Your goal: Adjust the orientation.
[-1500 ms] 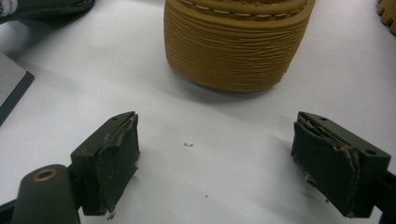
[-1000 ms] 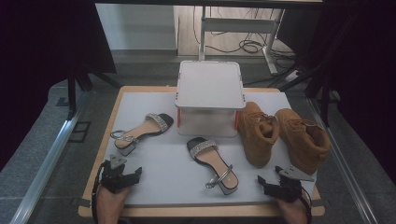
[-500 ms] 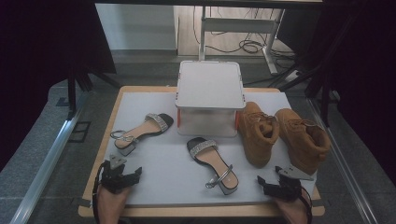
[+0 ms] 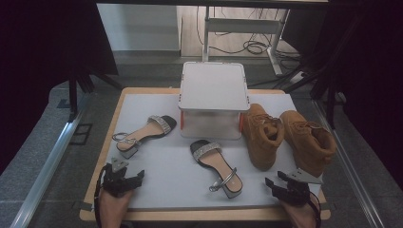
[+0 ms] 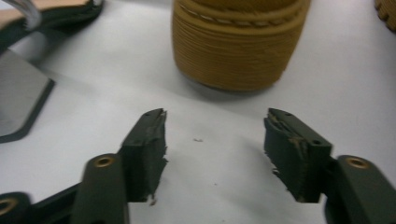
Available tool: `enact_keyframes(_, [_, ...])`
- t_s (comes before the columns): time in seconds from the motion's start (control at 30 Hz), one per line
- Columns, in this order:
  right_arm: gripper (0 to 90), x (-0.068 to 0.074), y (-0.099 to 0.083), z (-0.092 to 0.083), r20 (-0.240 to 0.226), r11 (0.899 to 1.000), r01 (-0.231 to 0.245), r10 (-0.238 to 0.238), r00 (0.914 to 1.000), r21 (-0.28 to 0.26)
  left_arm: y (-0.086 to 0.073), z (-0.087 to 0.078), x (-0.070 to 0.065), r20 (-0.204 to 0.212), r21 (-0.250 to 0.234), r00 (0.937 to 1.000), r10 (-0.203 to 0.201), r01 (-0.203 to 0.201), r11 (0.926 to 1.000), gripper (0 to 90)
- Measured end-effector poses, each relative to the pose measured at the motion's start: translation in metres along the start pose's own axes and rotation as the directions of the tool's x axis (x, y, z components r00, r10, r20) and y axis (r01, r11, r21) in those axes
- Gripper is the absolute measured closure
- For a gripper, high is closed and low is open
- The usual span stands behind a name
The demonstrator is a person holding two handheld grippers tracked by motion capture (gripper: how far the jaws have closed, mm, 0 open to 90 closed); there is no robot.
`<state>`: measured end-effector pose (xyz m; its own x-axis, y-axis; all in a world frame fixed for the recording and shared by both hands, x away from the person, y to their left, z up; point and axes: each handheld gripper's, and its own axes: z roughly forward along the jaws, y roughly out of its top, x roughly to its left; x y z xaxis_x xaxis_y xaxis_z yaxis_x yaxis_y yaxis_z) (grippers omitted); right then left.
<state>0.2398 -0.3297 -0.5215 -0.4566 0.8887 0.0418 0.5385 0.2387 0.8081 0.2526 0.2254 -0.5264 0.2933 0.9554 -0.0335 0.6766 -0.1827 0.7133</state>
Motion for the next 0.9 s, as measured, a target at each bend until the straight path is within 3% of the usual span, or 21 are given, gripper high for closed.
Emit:
enact_keyframes(0.1, [46.2, 0.003, 0.002, -0.002, -0.012, 1.000, 0.009, -0.009, 0.9999, -0.010, 0.000, 0.000, 0.000, 0.000, 0.000, 1.0000, 0.000, 0.000, 1.0000, 20.8])
enact_keyframes(0.27, [58.9, 0.010, 0.005, -0.005, -0.076, 0.999, 0.023, -0.025, 0.9968, -0.027, 0.000, 0.000, 0.000, 0.000, 0.000, 1.0000, 0.000, 0.000, 1.0000, 20.8])
enact_keyframes(0.5, [80.8, 0.026, 0.011, -0.002, -0.117, 0.995, 0.089, -0.092, 0.9888, -0.033, 0.000, 0.000, 0.000, 0.000, -0.001, 1.0000, -0.001, 0.001, 1.0000, 20.8])
enact_keyframes(0.67, [89.2, 0.035, 0.014, 0.005, -0.144, 0.993, 0.108, -0.113, 0.9831, -0.039, 0.000, 0.000, 0.000, 0.001, -0.001, 1.0000, -0.001, 0.001, 1.0000, 20.8])
enact_keyframes(0.9, [89.8, 0.049, 0.019, 0.018, -0.194, 0.991, 0.128, -0.133, 0.9720, -0.037, 0.000, 0.000, 0.000, 0.000, -0.001, 1.0000, -0.001, 0.001, 1.0000, 20.8])
